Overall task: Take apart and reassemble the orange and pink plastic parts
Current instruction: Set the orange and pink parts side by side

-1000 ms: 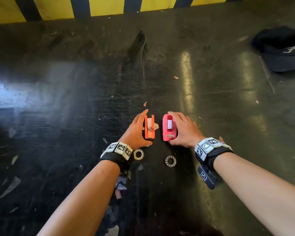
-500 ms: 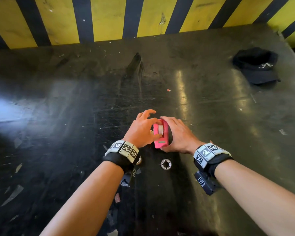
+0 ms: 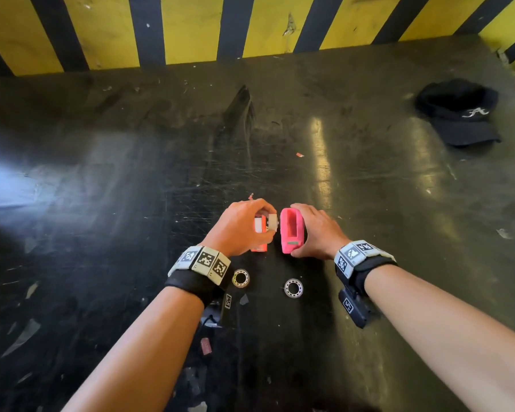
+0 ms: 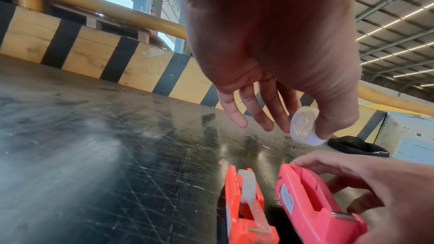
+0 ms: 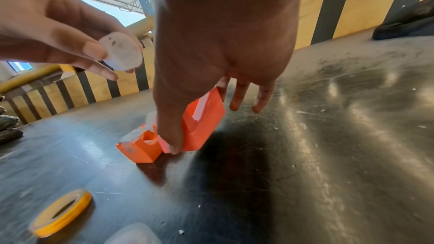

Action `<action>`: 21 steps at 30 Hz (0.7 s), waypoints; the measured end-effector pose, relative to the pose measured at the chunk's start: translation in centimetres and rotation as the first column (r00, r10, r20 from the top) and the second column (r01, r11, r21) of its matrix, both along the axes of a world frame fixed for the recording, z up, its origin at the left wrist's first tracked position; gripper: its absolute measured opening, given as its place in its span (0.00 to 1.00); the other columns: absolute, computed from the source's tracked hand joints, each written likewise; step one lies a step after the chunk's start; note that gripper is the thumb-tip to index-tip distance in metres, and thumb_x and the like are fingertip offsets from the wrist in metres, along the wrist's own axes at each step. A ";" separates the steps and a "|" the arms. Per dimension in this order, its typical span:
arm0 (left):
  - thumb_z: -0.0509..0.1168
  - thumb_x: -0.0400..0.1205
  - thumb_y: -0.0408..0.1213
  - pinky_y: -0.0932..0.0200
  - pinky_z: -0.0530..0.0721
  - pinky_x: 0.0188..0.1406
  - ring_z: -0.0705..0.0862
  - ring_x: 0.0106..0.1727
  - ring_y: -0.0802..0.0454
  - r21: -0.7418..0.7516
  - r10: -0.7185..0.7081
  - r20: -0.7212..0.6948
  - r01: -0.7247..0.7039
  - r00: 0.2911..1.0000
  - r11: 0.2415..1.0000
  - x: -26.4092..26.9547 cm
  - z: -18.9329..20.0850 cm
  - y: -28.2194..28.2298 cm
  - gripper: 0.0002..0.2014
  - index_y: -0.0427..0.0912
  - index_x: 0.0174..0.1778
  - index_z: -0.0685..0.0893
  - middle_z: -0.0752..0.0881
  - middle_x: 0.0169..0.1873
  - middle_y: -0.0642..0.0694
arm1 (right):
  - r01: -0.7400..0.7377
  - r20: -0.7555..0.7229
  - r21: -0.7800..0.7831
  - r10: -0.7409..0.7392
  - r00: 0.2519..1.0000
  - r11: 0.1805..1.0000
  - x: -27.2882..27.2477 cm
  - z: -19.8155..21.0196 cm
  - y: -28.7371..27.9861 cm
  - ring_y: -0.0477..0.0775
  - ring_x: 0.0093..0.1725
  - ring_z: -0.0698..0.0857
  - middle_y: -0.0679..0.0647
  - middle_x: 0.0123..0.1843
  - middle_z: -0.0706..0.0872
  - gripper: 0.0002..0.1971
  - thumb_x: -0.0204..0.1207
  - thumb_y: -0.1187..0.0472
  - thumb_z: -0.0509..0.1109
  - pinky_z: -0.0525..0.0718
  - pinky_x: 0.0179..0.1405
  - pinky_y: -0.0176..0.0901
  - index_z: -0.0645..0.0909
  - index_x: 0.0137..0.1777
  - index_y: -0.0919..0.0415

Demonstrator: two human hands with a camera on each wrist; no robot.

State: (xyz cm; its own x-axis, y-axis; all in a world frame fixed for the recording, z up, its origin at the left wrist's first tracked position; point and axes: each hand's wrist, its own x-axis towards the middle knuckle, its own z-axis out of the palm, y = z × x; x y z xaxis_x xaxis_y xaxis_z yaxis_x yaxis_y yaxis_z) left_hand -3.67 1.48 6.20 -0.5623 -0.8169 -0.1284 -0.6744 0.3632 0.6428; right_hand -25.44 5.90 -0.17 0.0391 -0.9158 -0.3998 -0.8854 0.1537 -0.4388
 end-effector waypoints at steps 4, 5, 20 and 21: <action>0.81 0.74 0.42 0.55 0.86 0.66 0.89 0.60 0.58 0.022 0.017 -0.012 -0.017 1.000 1.000 1.0 -0.9 -0.4 0.21 0.47 0.63 0.88 0.92 0.56 0.52 | -0.010 -0.012 0.039 0.010 1.000 0.999 0.3 -1.6 -0.9 0.65 0.79 0.75 0.49 0.87 0.70 0.64 0.53 0.48 0.92 0.79 0.75 0.67 0.58 0.88 0.45; 0.81 0.74 0.42 0.56 0.86 0.66 0.89 0.60 0.58 0.028 0.015 -0.016 -0.015 1.000 0.999 1.2 -1.1 -0.5 0.21 0.47 0.63 0.88 0.92 0.57 0.53 | -0.003 -0.008 0.047 0.004 1.000 0.999 0.4 -1.9 -1.0 0.65 0.80 0.75 0.49 0.88 0.70 0.64 0.54 0.49 0.93 0.79 0.76 0.67 0.58 0.88 0.45; 0.82 0.74 0.41 0.51 0.89 0.65 0.89 0.59 0.59 0.028 0.021 -0.031 -0.020 0.999 0.999 1.4 -1.5 0.4 0.22 0.49 0.64 0.88 0.92 0.56 0.54 | 0.197 0.494 -0.031 -0.157 0.855 0.980 1.5 3.5 0.0 0.51 0.67 0.82 0.49 0.70 0.83 0.04 0.76 0.53 0.84 0.81 0.68 0.50 0.93 0.48 0.47; 0.82 0.74 0.41 0.50 0.89 0.65 0.89 0.59 0.59 0.022 0.022 -0.033 -0.021 0.999 1.000 1.4 -1.5 0.6 0.22 0.49 0.64 0.88 0.92 0.56 0.54 | 0.185 0.490 -0.028 -0.148 0.859 0.982 1.6 3.6 0.2 0.51 0.67 0.82 0.49 0.70 0.83 0.04 0.76 0.53 0.84 0.80 0.66 0.49 0.92 0.47 0.45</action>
